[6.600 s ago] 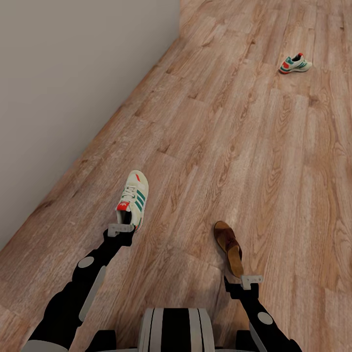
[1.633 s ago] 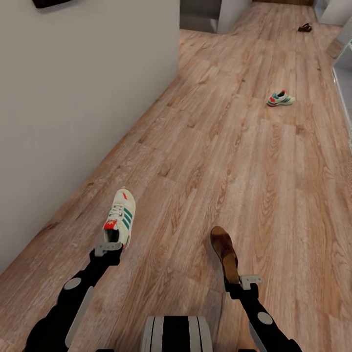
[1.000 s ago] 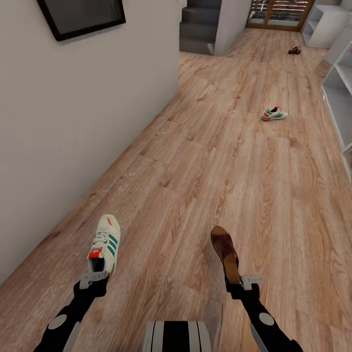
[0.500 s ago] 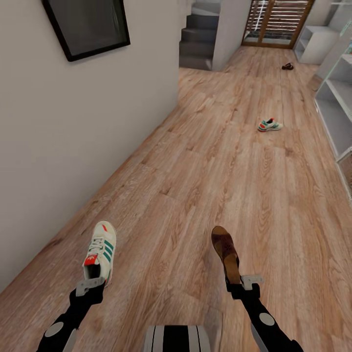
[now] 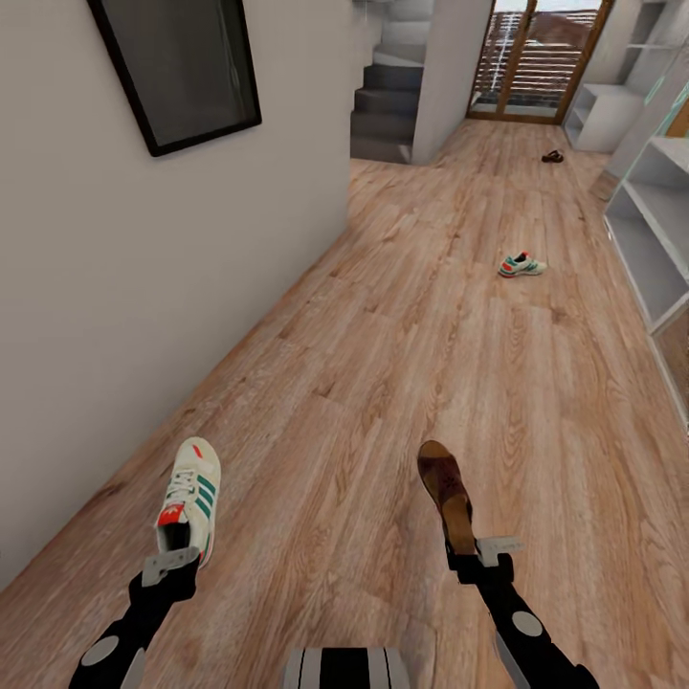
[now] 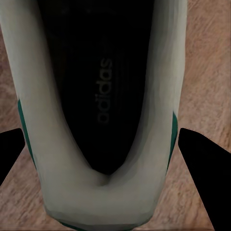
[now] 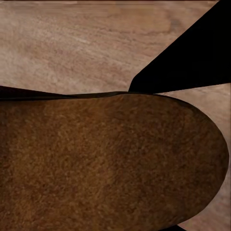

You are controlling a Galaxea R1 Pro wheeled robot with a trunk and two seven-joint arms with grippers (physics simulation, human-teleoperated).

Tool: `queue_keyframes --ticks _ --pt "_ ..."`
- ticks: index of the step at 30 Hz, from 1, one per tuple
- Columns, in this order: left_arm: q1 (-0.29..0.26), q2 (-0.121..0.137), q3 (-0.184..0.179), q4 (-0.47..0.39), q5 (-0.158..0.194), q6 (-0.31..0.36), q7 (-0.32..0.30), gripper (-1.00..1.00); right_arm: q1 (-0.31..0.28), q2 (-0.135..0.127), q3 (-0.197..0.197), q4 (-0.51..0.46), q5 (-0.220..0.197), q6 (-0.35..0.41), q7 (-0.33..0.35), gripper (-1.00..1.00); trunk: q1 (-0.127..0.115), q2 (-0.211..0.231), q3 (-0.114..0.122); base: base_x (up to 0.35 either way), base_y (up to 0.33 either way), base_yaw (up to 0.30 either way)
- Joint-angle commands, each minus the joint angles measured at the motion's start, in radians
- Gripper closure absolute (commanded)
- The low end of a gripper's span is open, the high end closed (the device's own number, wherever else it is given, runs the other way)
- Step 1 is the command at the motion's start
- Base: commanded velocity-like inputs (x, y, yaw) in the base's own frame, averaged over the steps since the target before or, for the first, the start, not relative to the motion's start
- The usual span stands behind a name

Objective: Pick up the two gym shoes and the two sandals from the corridor floor and place them onto the hallstand (shoe rack) in the corridor, making sure they are on the rack and not on the floor. Arrange them so the two gym shoes are next to each other and the two sandals are next to each other.

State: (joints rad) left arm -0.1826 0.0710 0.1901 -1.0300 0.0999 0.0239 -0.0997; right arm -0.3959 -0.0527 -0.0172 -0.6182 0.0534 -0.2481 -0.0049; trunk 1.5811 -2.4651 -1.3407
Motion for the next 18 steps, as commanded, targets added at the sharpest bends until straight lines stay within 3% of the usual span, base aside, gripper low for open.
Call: queue_keyframes --ticks 1,5,8,13,18 --pt "0.000 0.000 0.002 0.009 0.010 -0.004 -0.007 1.00 0.000 -0.009 -0.001 0.001 0.004 -0.002 0.001 1.00 -0.004 0.007 0.004 0.000 0.000 0.000" --pt "0.005 0.002 0.003 0.096 0.008 -0.064 -0.006 1.00 0.012 -0.057 0.000 0.009 0.004 -0.012 0.001 1.00 -0.019 0.035 0.023 0.000 0.000 0.000" --pt "0.008 0.001 -0.002 0.180 0.007 -0.120 -0.006 1.00 0.048 -0.063 0.000 0.016 0.003 -0.051 0.000 1.00 -0.031 0.056 0.037 0.000 0.000 0.000" --pt "0.012 0.000 -0.001 0.360 0.013 -0.280 -0.006 1.00 0.140 -0.061 0.002 0.025 0.000 -0.218 -0.001 1.00 -0.050 0.091 0.061 0.000 0.000 0.000" --pt "0.015 -0.001 0.001 0.420 0.011 -0.343 -0.005 1.00 0.175 -0.059 0.002 0.026 -0.002 -0.252 -0.001 1.00 -0.069 0.126 0.084 0.000 0.000 0.000"
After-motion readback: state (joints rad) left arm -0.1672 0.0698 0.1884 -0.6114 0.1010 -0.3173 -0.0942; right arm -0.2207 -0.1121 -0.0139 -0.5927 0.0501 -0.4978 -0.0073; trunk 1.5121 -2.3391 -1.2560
